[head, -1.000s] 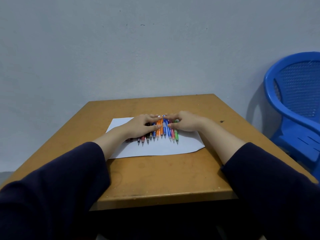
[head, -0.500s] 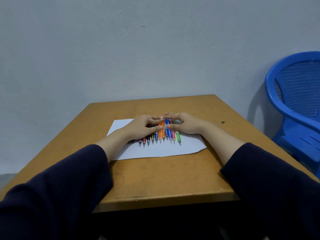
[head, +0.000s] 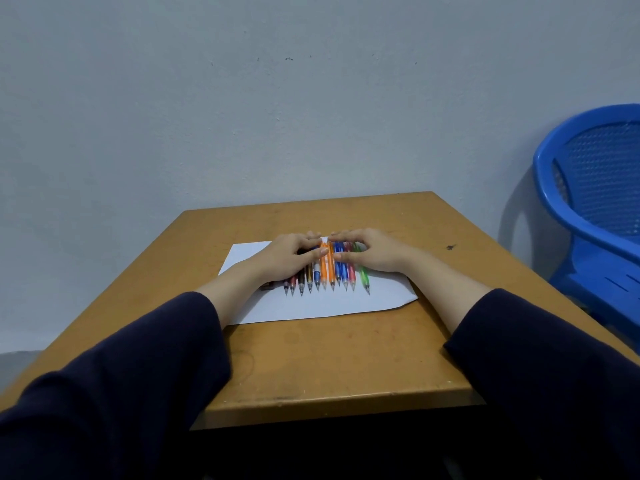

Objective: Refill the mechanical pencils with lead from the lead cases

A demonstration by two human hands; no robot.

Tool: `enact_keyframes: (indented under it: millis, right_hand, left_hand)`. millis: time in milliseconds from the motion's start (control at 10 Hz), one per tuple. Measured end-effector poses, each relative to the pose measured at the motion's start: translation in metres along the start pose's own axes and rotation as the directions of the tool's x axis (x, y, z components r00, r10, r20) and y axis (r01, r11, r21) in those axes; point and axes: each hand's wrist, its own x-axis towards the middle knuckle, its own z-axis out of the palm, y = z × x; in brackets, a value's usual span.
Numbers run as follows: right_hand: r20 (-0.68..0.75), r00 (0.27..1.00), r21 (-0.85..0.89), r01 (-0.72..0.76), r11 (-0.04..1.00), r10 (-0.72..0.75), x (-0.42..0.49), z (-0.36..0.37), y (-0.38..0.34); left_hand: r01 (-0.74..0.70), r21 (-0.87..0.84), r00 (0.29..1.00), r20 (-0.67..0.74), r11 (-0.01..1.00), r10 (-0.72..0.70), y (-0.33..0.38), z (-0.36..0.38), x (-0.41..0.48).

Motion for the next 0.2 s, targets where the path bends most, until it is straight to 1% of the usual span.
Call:
enact_keyframes:
  millis: [100,200]
  right_hand:
    - [-0.025,1.0,0.074,-0.009,0.997,0.011,-0.001,-0.0008,-0.0006]
    - [-0.051,0.998,0.107,-0.027,0.994,0.033,-0.0009,-0.0009,-0.0056]
  left_hand:
    - [0.021,-0.106,0.998,-0.05,0.994,-0.026,0.004,-0.0045,-0.0025]
    - [0.062,-0.118,0.978,-0.191,0.991,-0.084,0.0049,-0.0082,-0.0032]
